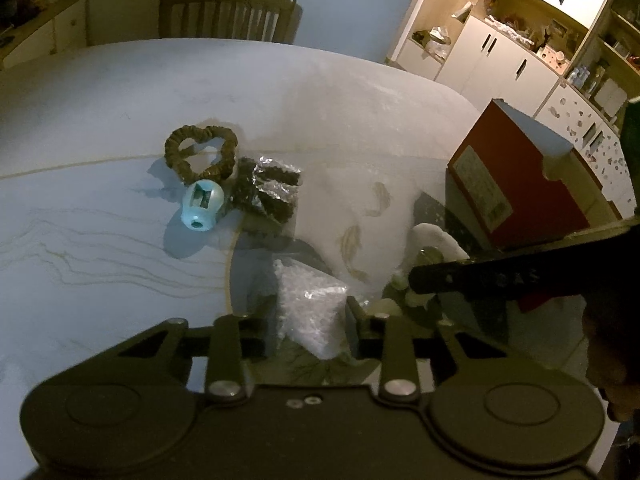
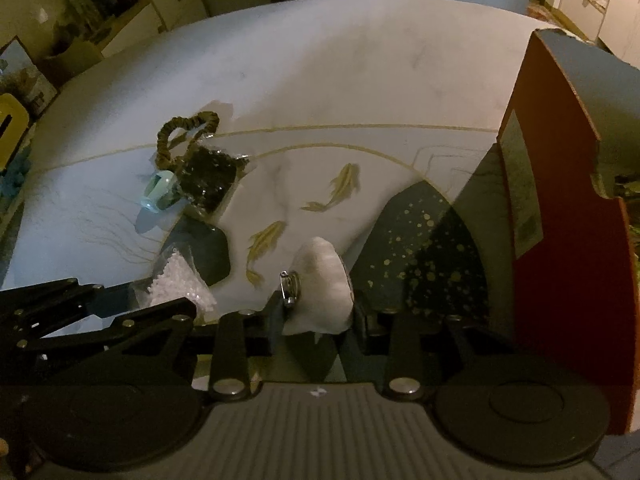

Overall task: Organize objects
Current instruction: 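Carry the plush toy with the right tool while the left tool carries the bead bag into the shoebox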

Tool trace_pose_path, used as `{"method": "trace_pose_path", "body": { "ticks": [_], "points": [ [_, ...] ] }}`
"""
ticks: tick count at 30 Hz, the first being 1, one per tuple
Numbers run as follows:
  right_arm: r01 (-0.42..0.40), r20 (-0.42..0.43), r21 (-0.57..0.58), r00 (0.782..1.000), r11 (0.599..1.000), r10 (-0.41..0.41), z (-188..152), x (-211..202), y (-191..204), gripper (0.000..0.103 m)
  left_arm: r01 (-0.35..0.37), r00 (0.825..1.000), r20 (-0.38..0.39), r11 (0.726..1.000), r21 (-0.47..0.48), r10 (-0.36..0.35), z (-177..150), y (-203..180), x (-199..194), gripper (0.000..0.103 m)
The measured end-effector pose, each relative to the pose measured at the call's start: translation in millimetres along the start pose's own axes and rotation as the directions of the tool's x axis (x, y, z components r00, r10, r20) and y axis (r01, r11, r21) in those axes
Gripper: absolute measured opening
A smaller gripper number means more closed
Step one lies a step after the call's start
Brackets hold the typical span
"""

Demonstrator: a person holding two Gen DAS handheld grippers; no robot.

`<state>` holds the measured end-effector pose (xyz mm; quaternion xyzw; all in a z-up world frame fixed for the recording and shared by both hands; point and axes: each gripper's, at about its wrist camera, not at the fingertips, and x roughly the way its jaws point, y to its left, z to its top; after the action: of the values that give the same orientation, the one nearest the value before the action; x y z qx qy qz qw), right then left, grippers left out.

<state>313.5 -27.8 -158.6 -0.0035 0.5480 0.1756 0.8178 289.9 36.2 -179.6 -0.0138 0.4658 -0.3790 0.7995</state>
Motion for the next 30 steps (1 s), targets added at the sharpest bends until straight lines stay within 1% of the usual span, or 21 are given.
{"method": "trace_pose_path", "body": {
  "ticks": [6, 14, 22, 30],
  "points": [
    [-0.013, 0.028, 0.011, 1.000, 1.000, 0.013, -4.3, -18.0, -2.9, 0.033, 0.009, 1.000, 0.018, 1.000, -0.030, -0.009, 3.6, 0.1, -12.0, 0.031],
    [-0.036, 0.063, 0.023, 0.997, 0.999, 0.034, -10.9, -52.5, -9.0, 0.033, 0.063, 0.998, 0.030, 0.996, -0.070, -0.061, 13.8, -12.0, -35.6, 0.031],
    [-0.043, 0.115, -0.009, 0.992, 0.999, 0.043, -14.4, -100.5, -17.1, 0.033, 0.110, 0.992, 0.065, 0.993, -0.048, -0.106, 27.2, -41.7, -62.3, 0.031],
    [-0.062, 0.165, -0.018, 0.984, 0.998, 0.064, -18.2, -143.7, -41.6, 0.033, 0.140, 0.987, 0.082, 0.990, -0.006, -0.139, 37.0, -81.0, -82.7, 0.031]
  ]
}}
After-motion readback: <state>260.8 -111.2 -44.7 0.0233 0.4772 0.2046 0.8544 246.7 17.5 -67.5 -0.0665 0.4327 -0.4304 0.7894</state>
